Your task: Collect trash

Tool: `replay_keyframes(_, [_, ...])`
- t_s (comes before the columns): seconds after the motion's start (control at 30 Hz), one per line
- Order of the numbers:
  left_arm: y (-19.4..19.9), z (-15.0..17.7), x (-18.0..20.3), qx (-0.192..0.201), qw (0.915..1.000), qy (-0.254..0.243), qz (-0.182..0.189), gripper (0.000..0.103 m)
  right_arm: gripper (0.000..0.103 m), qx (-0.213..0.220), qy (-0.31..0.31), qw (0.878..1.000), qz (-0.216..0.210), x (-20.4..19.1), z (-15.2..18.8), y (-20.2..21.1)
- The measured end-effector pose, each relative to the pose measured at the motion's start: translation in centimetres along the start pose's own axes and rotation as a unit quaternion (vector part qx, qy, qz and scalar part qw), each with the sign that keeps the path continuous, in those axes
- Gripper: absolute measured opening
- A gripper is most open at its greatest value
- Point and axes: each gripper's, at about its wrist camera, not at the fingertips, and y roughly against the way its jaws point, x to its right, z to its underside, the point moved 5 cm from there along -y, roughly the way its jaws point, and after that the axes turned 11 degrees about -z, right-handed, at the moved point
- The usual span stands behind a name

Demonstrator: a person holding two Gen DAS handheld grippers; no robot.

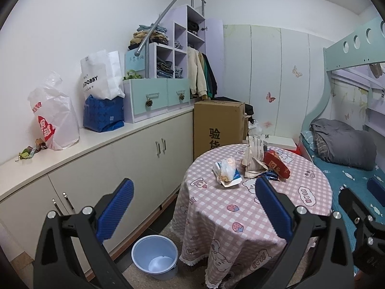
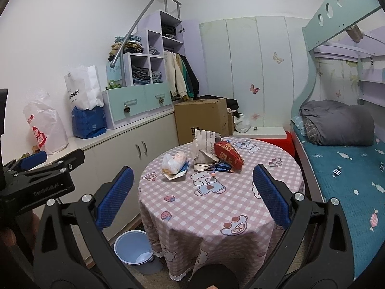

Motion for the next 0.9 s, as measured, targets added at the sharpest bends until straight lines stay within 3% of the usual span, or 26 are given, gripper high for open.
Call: replay_keyframes(0.9, [1.8, -0.8, -0.5, 0.016, 0.9998, -0.003, -0.014, 0.099, 0.097, 0.006, 0.009, 1.0, -0.011, -0.7, -0.4, 1.5])
